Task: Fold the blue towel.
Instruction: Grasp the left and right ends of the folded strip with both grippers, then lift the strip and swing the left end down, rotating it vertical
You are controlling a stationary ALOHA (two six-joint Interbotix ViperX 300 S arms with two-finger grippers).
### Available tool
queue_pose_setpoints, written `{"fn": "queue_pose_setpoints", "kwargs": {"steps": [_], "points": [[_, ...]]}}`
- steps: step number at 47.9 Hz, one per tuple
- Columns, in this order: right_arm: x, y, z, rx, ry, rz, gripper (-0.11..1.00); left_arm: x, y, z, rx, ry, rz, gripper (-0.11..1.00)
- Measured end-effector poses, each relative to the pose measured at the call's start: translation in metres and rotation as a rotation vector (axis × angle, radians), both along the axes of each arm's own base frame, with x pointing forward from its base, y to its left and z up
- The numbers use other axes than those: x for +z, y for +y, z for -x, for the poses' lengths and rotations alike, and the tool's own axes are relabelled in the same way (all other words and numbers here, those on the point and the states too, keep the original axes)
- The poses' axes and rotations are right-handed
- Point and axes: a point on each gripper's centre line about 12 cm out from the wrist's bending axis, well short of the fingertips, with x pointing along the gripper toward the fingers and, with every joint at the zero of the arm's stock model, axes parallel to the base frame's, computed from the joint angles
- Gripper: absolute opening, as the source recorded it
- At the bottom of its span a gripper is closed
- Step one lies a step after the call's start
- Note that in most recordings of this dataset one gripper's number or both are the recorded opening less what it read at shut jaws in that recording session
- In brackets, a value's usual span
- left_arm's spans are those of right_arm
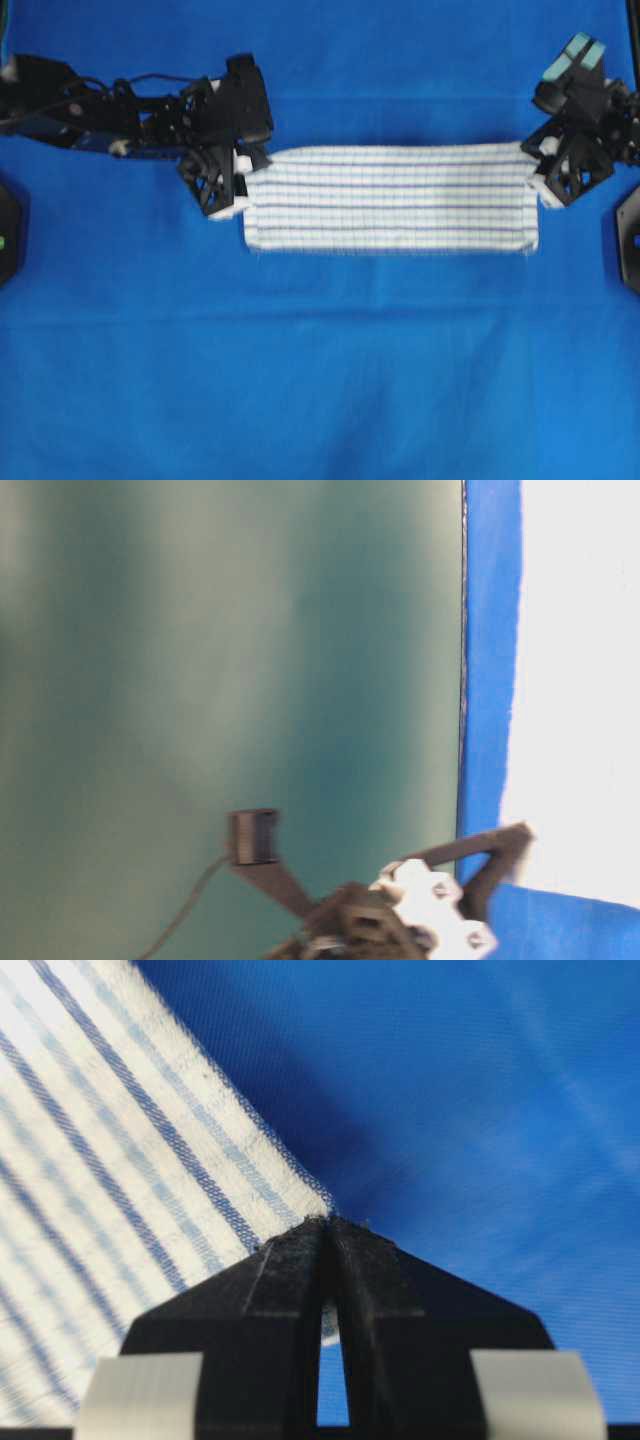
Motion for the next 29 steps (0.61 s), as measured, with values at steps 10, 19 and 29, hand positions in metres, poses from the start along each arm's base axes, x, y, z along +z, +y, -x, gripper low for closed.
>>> {"fn": "queue_pose_setpoints", "kwargs": {"steps": [10,19,29], "points": [[0.04,0.009,0.003,0.021,-0.066,0.048,0.03,0.045,-0.003,0.003,-0.009,-0.055,-0.013,0.03],[0.073,0.022,0.004,0.067,-0.142,0.079,0.03,0.073,-0.018,0.004,-0.048,-0.109,-0.024,0.03],[0.092,0.033,0.004,0.113,-0.197,0.087,0.03,0.097,-0.029,0.007,-0.078,-0.164,-0.033,0.03]]}}
